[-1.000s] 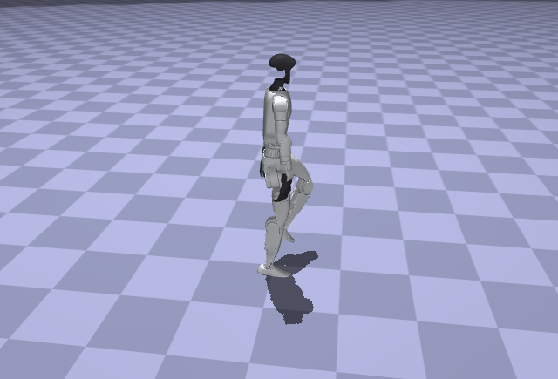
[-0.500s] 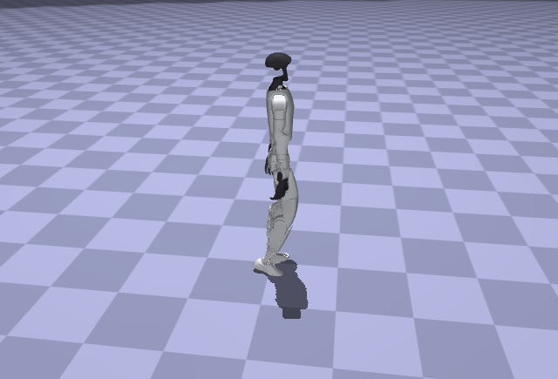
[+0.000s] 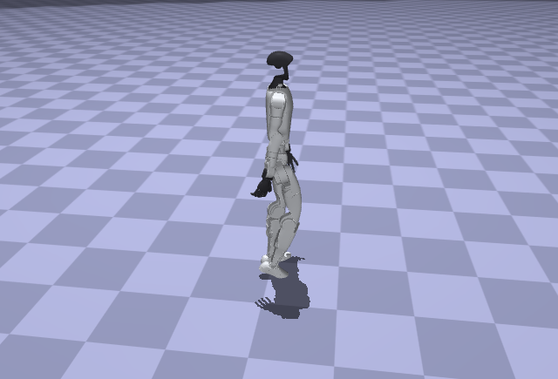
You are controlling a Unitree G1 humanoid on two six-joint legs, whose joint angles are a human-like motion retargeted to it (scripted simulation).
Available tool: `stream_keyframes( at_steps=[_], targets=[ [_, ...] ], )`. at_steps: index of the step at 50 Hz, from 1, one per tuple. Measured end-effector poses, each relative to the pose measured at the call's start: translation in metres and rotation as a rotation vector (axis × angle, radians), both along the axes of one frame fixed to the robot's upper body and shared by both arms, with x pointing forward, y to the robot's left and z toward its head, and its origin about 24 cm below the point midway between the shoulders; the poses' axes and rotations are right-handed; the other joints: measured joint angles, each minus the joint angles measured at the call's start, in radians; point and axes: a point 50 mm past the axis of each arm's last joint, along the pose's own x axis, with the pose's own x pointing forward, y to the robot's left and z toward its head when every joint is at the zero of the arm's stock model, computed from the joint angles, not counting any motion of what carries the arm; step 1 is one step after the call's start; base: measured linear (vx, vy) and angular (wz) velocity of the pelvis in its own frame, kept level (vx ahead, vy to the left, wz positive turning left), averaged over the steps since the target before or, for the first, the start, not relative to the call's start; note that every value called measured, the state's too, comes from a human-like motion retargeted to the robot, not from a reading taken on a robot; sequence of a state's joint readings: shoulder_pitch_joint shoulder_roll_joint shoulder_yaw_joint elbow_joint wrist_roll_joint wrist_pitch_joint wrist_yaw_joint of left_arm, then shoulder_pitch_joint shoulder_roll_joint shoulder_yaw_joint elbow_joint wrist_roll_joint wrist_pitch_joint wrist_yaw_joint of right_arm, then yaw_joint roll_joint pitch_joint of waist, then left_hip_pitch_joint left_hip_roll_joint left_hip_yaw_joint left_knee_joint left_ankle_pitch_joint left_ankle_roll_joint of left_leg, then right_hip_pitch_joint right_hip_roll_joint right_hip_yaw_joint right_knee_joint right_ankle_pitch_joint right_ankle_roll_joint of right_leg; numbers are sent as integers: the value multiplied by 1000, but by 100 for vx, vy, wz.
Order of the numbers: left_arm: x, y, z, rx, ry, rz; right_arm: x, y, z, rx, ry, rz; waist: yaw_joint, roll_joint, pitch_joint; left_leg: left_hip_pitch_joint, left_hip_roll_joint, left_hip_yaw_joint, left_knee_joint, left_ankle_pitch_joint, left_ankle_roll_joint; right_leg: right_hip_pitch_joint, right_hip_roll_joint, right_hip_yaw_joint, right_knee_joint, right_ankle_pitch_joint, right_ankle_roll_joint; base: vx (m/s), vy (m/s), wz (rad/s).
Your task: In place motions
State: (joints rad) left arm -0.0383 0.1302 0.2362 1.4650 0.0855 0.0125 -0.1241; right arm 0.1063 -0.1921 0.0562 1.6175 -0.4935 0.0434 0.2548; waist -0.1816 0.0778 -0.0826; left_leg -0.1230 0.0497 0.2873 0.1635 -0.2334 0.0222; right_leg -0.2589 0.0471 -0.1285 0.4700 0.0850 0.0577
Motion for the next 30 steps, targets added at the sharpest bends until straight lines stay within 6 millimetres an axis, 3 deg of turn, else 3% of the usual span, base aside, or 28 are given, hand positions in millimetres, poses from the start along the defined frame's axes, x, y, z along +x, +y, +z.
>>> stream_keyframes(
  at_steps=[2, 3, 5, 7, 8, 10, 12, 16, 20, 24, 30],
  targets=[
    [-33, -5, -3, -33, 88, 48, 7, 2, -2, 14, -24, 25, 23, -11, -15, -21, 2, 31, 97, -25, -9, 151, -10, -183, -177, -280, -135, 22, 8, -58],
    [-48, -7, -3, -48, 130, 66, 10, 3, -2, 22, -31, 39, 73, -22, -39, -45, 9, 84, 153, -21, -13, 197, -42, -326, -226, -320, -195, 9, 10, -148],
    [-71, -12, -2, -79, 213, 98, 33, 6, -5, 52, -74, 64, 128, -88, -58, -181, 28, 164, 422, 134, -30, 151, -90, -145, -282, -299, -138, -19, 11, -91],
    [-73, -13, -2, -74, 229, 132, 69, 12, -7, 82, -176, 90, 168, -126, 32, -322, 103, 181, 704, 304, -6, 156, -113, -115, -278, -281, -132, -43, 0, -27],
    [-74, -11, -1, -71, 228, 154, 88, 14, -7, 96, -231, 115, 185, -129, 67, -388, 170, 199, 859, 299, 43, 168, -114, -149, -284, -273, -139, -34, -5, -19],
    [-81, -11, 0, -97, 242, 174, 116, 16, -5, 111, -319, 181, 182, -134, 106, -518, 275, 209, 1133, 181, 107, 170, -94, -143, -294, -257, -158, -18, -3, 1],
    [-90, -17, 1, -126, 282, 177, 132, 17, -3, 100, -379, 244, 210, -142, 102, -673, 372, 205, 1349, 121, 147, 153, -86, -101, -306, -243, -160, -5, 3, -52],
    [-112, -24, 3, -125, 328, 188, 139, 16, -2, 84, -440, 257, 300, -194, 68, -904, 395, 171, 1577, 58, 137, 114, -112, -51, -324, -220, -169, 5, 7, -70],
    [-114, -31, 3, -154, 337, 214, 140, 18, -1, 114, -421, 235, 332, -213, 88, -918, 364, 168, 1575, 47, 118, 114, -139, -34, -325, -214, -164, -5, 7, -23],
    [-116, -30, 3, -146, 350, 215, 121, 17, -5, 109, -365, 209, 295, -172, 49, -743, 305, 188, 1372, 47, 125, 139, -127, -72, -353, -219, -152, 11, 7, 32],
    [-109, -23, 2, -111, 318, 202, 66, 13, -8, 92, -211, 183, 198, -112, -5, -243, -15, 141, 562, 168, 25, 191, -119, -151, -323, -279, -152, 21, 1, 47]
  ],
)
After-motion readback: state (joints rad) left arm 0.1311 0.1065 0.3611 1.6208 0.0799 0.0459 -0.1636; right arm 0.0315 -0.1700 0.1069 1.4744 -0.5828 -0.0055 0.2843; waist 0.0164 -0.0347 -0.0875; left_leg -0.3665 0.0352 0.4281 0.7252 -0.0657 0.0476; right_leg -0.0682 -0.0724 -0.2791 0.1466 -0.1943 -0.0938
